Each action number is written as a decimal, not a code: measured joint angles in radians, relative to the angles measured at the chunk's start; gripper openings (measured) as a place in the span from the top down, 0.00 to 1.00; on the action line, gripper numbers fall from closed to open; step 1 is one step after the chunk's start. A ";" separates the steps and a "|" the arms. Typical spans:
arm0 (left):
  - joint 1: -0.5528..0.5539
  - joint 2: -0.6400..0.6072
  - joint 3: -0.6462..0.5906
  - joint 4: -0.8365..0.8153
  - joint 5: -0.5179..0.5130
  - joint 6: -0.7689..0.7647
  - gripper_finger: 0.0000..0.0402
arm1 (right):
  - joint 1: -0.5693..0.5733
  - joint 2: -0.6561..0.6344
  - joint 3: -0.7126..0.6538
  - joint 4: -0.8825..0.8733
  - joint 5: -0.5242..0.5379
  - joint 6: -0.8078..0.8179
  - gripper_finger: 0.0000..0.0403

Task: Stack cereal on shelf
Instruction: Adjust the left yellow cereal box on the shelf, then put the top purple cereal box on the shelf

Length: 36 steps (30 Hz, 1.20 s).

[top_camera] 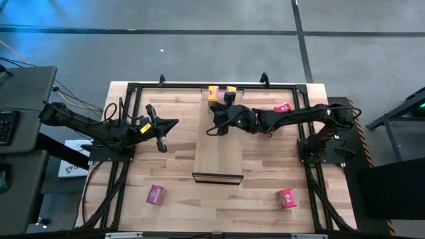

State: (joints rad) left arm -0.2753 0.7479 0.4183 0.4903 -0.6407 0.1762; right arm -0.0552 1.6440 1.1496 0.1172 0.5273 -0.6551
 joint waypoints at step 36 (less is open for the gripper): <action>0.000 0.000 0.000 -0.026 0.000 -0.014 1.00 | 0.046 -0.514 -0.205 -1.212 0.020 1.228 0.40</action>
State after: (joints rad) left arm -0.2754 0.7476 0.4182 0.4641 -0.6411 0.1623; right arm -0.0096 1.1295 0.9449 -1.0943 0.5474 0.5731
